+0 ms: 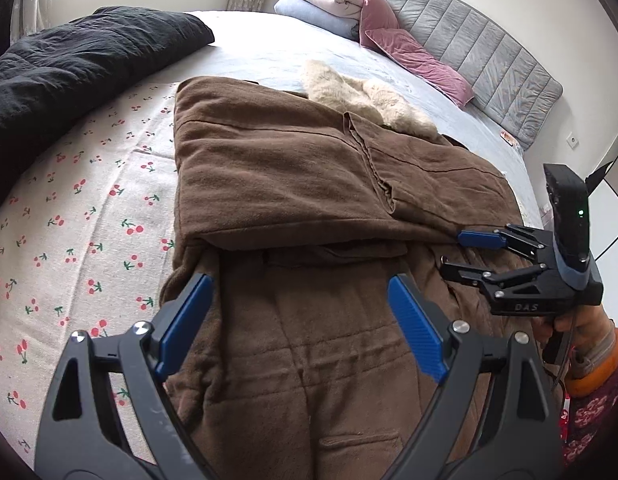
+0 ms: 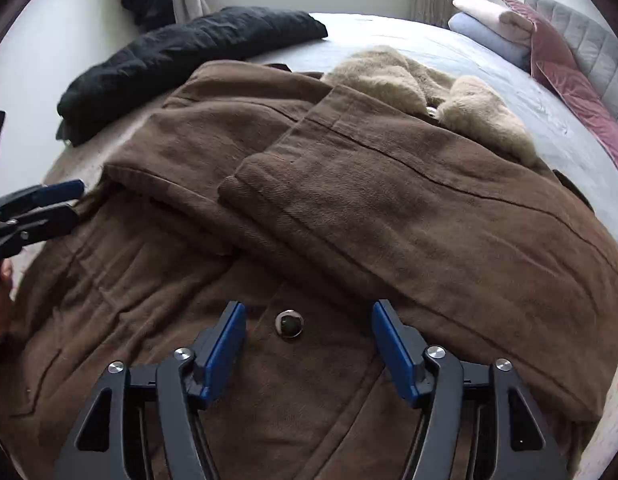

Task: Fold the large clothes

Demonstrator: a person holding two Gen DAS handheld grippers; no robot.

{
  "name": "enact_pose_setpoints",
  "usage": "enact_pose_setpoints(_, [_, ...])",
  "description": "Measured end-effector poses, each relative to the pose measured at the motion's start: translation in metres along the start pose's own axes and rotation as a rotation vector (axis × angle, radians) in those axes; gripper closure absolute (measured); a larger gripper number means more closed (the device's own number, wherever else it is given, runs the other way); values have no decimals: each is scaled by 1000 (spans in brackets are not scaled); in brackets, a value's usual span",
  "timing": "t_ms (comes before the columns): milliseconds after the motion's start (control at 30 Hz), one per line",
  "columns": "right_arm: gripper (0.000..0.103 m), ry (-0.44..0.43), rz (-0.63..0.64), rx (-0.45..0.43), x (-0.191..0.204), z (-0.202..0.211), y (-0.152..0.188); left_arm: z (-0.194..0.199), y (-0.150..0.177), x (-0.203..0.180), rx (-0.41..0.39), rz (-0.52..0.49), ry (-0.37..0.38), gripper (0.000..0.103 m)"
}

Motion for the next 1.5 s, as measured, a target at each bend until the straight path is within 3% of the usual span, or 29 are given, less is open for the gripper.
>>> enact_pose_setpoints(100, [36,-42,-70,-58,-19,24,10,12,-1,-5,36,-21,-15,13])
enact_pose_setpoints(200, [35,13,-176,-118,-57,48,28,27,-11,-24,34,-34,79,13])
enact_pose_setpoints(300, [34,39,-345,-154,-95,64,47,24,-32,-47,100,-40,122,13])
enact_pose_setpoints(367, [33,-6,-479,-217,-118,73,64,12,-49,-64,129,-51,124,14])
enact_pose_setpoints(433, [33,-55,-562,-255,-141,76,71,-6,-65,-79,148,-69,109,23])
enact_pose_setpoints(533, [33,16,-645,-345,-176,93,77,-31,-84,-105,152,-98,140,38])
enact_pose_setpoints(600, [33,53,-643,-423,-192,97,77,-42,-94,-120,105,-132,173,39])
enact_pose_setpoints(700, [34,14,-670,-478,-216,82,80,-76,-92,-129,82,-173,210,39])
enact_pose_setpoints(767, [35,21,-706,-423,-234,56,89,-112,-76,-115,116,-185,170,40])
enact_pose_setpoints(800, [40,47,-717,-382,-241,45,96,-119,-68,-112,77,-223,174,46])
enact_pose_setpoints(833, [44,55,-727,-345,-248,33,99,-114,-64,-111,12,-250,206,46])
enact_pose_setpoints(900, [44,44,-745,-337,-255,29,103,-109,-65,-107,7,-207,251,46])
enact_pose_setpoints(967, [41,120,-765,-302,-259,27,105,-108,-66,-106,10,-199,248,45])
enact_pose_setpoints(1000, [40,124,-763,-304,-259,30,109,-106,-64,-106,30,-195,232,45])
enact_pose_setpoints(1067, [38,134,-761,-288,-256,42,120,-97,-61,-105,84,-163,180,32])
enact_pose_setpoints(1100, [38,136,-752,-269,-252,49,123,-92,-56,-106,127,-150,172,21])
enact_pose_setpoints(1167, [36,126,-733,-248,-244,67,133,-71,-43,-110,186,-177,149,21])
enact_pose_setpoints(1333, [23,122,-685,-234,-221,124,172,-2,-2,-96,185,-226,34,19])
enact_pose_setpoints(1500, [19,69,-679,-209,-196,153,225,53,46,-64,199,-186,18,18])
Point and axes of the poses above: each gripper's, at about its wrist camera, not at the fingertips, and z roughly against the way its jaws point, x to its left, y to its underside, the point moved 9 cm from there along -z, roughly the way its jaws point, and after that the axes turned 12 degrees about x, right-handed, at the moved point
